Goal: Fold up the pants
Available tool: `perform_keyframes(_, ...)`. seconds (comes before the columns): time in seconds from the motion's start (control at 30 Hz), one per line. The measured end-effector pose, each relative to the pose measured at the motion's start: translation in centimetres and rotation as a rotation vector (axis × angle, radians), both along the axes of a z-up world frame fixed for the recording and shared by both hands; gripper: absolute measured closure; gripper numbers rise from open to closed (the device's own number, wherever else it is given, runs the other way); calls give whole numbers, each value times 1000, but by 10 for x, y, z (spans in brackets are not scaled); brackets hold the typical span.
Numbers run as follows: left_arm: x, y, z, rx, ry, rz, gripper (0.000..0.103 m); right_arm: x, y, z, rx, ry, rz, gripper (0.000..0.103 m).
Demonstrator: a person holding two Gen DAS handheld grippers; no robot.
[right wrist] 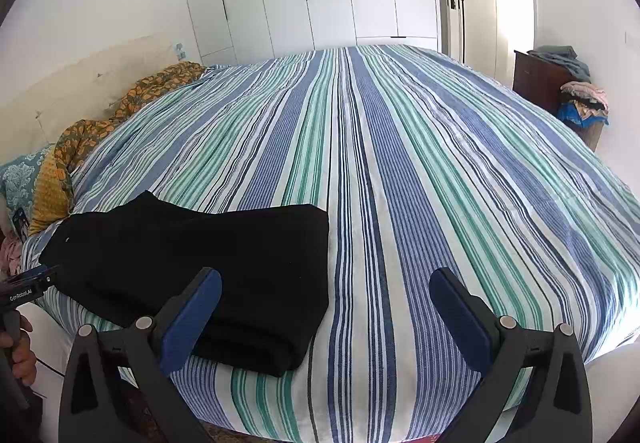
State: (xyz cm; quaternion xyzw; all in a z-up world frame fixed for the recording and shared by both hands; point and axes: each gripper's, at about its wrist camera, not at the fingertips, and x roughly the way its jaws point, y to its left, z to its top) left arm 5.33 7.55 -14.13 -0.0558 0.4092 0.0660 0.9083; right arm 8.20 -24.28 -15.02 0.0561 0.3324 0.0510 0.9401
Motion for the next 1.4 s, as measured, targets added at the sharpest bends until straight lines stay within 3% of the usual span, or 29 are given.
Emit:
perform_keyframes(0.2,-7,3,31,-76,-67,53,6,-4,6,24,17,-59,52,0)
perform_keyframes(0.4,0,10,-1,-101,-14,74,6,2,14,5,1,-5,36,0)
perform_keyframes(0.6,-12,32,-26,-154,23,155,6,-2,14,-10,-37,25,23,0)
perform_keyframes(1.1,-22,54,-25,-187,24,229,6,-1,1,-17,12,47,-13,0)
perform_keyframes(1.23,-26,96,-19,-288,-10,292,6,0,0,-19,22,63,-13,0)
perform_keyframes(1.4,-40,219,-16,-514,-139,548,7,0,2,-20,12,68,-5,0)
